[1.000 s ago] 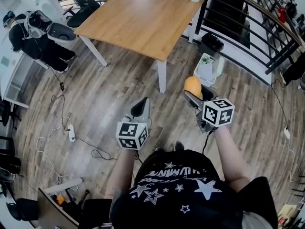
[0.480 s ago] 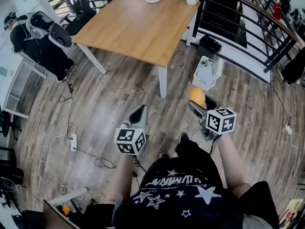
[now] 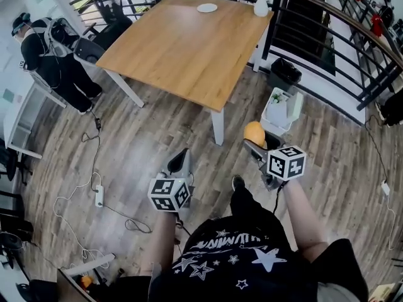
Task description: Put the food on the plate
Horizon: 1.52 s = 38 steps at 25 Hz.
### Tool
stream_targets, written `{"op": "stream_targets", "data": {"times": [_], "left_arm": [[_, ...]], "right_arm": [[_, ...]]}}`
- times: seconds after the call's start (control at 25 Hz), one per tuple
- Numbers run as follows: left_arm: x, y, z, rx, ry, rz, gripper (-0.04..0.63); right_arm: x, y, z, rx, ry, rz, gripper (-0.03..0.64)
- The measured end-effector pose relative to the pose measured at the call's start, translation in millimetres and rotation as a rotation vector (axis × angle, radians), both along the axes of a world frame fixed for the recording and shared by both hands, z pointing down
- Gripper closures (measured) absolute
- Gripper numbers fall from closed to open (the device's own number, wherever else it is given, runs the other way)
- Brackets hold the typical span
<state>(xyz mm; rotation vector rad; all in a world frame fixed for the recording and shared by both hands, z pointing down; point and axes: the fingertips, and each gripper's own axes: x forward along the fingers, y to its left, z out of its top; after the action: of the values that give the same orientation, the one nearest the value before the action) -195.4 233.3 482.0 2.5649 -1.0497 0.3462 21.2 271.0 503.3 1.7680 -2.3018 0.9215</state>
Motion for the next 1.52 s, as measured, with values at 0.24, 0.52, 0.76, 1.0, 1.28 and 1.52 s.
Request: {"op": "stream_targets", "data": {"times": [0.24, 0.52, 0.76, 1.0, 1.28, 1.52], "left_arm": [[40, -59, 0, -0.01, -0.003, -0.049, 0.594], [79, -104, 3, -0.025, -0.014, -0.083, 0.594], [99, -133, 2, -0.018, -0.024, -0.125, 0.594], [101, -136, 5, -0.034, -0.023, -0.193, 0.594], [91, -148, 9, -0.046, -0.042, -0.224, 0.594], [91, -182, 15, -0.061, -0.018, -0.22, 0.594]], "right_arm": [[44, -76, -9, 0.019, -0.024, -0.033, 0.282], [88, -129, -4, 0.002, -0.028, -0.07, 0.282], [115, -169, 0, 0.002, -0.054, -0.099, 0.282], [117, -193, 8, -0.011, -0.086, -0.143, 0.282], [108, -207, 21, -0.038, -0.126, -0.172, 0.282], [117, -224, 20, -0.044, -0.098, -0.151, 0.282]]}}
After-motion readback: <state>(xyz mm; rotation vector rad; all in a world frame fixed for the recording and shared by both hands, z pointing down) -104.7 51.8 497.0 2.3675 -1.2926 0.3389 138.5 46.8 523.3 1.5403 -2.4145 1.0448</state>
